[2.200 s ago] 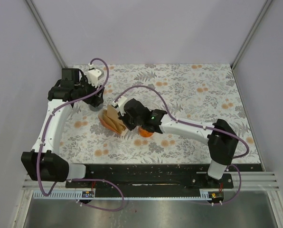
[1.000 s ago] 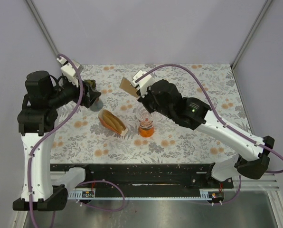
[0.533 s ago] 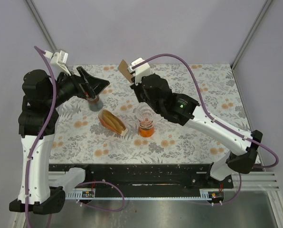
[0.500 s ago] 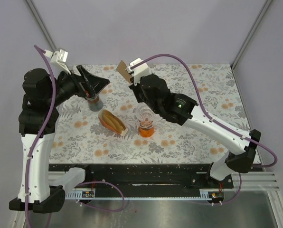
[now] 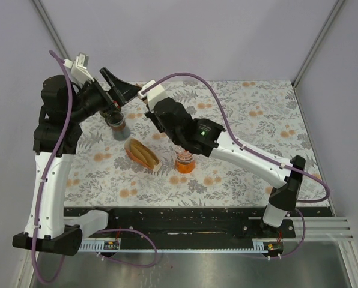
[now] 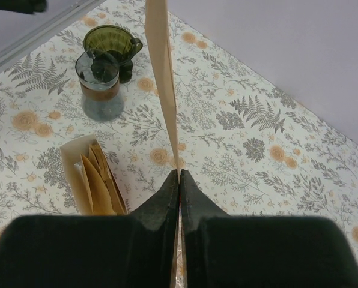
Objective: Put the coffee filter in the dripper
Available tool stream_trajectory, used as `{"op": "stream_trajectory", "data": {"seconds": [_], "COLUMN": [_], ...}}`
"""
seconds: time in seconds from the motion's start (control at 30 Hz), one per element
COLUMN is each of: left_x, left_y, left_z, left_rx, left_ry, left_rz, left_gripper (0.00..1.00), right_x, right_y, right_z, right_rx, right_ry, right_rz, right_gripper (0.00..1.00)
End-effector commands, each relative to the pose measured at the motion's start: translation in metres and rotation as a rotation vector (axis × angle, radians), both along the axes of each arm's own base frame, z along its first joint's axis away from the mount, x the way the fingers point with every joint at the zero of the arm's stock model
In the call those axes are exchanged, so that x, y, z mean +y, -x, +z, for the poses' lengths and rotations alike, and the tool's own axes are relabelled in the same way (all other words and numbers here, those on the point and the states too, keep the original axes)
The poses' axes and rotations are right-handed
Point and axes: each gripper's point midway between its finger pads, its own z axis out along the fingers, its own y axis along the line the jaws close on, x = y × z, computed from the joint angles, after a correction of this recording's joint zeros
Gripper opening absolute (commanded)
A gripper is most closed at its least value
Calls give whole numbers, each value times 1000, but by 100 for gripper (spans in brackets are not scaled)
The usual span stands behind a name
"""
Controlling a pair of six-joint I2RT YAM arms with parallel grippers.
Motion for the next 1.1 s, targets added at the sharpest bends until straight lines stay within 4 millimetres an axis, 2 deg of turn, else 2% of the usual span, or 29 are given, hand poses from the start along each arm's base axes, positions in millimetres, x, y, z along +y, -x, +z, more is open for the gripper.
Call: {"op": "stream_trajectory", "data": {"seconds": [0.0,0.1,0.17,0.23,0.3,0.33,0.47,0.57,0.73,0.8,0.83,0.97,1.0,1.07], "left_x": [-4,0,3,3,2,1,3,3,3,3,3,3,3,3], "left_y": [-7,-11,-17,-24,-28,-30,-34,-33,-33,-32,-32,-31,-31,-31], "left_z": [5,4,-9,-23,-33,-35,-36,-38,-50,-53,-56,-54,-54,-52], "left_rx": [-11,-20,13,54,84,87,82,77,106,114,123,105,96,75], "left_ry": [52,30,12,9,13,13,3,-10,-32,-42,-46,-62,-68,-83], "left_rz": [2,28,53,63,63,60,68,65,59,55,53,42,38,31], "left_gripper": [99,99,98,85,66,60,52,35,15,3,0,0,0,0], "right_x": [6,9,10,11,14,15,16,15,10,6,5,3,4,6], "right_y": [0,1,1,2,4,5,7,6,2,0,-1,0,2,8], "right_z": [17,17,19,19,18,17,11,9,5,3,2,-1,-1,0], "right_rx": [-71,-79,-87,-95,-103,-106,-111,-116,-136,-147,-151,-158,-155,-146], "right_ry": [37,54,59,73,90,99,130,144,185,208,219,235,227,204], "right_rz": [-28,-28,-32,-30,-19,-13,-6,-7,-30,-45,-52,-47,-29,16], "right_gripper": [0,0,0,0,0,0,0,0,0,0,0,0,6,35]}}
